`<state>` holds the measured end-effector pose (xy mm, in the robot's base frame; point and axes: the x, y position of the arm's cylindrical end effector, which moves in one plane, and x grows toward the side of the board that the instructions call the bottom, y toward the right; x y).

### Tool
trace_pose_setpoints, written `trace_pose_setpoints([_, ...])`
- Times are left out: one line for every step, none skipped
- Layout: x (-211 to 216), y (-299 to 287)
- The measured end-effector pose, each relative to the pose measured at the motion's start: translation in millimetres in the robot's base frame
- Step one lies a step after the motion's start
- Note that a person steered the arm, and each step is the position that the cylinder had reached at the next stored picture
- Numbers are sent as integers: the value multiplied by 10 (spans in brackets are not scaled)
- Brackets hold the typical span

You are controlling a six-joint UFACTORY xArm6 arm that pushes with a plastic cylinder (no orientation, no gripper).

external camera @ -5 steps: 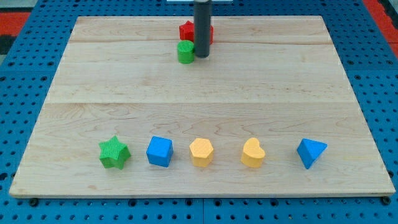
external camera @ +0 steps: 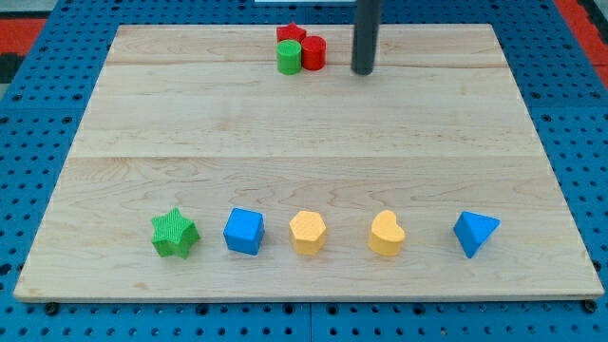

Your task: Keep the red circle at the left side of the horizontal line

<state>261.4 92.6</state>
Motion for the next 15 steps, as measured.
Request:
trace_pose_setpoints([-362,-74])
trace_pose_setpoints([-325,-747])
trace_pose_setpoints([81,-894])
trace_pose_setpoints([520,-976])
trace_pose_setpoints([710,-1012])
trace_pose_setpoints([804,-1496])
trace_pose_setpoints([1012,-2035])
trace_pose_setpoints([1243,-2491])
trace_pose_setpoints([1216,-2711])
trace_pose_setpoints([1400,-3005])
trace_pose_setpoints([1746,-3194])
trace_pose_setpoints([1909,-3481])
trace_pose_setpoints([2124,-3338])
trace_pose_setpoints([2381,-3226])
trace_pose_setpoints([2590,-3154])
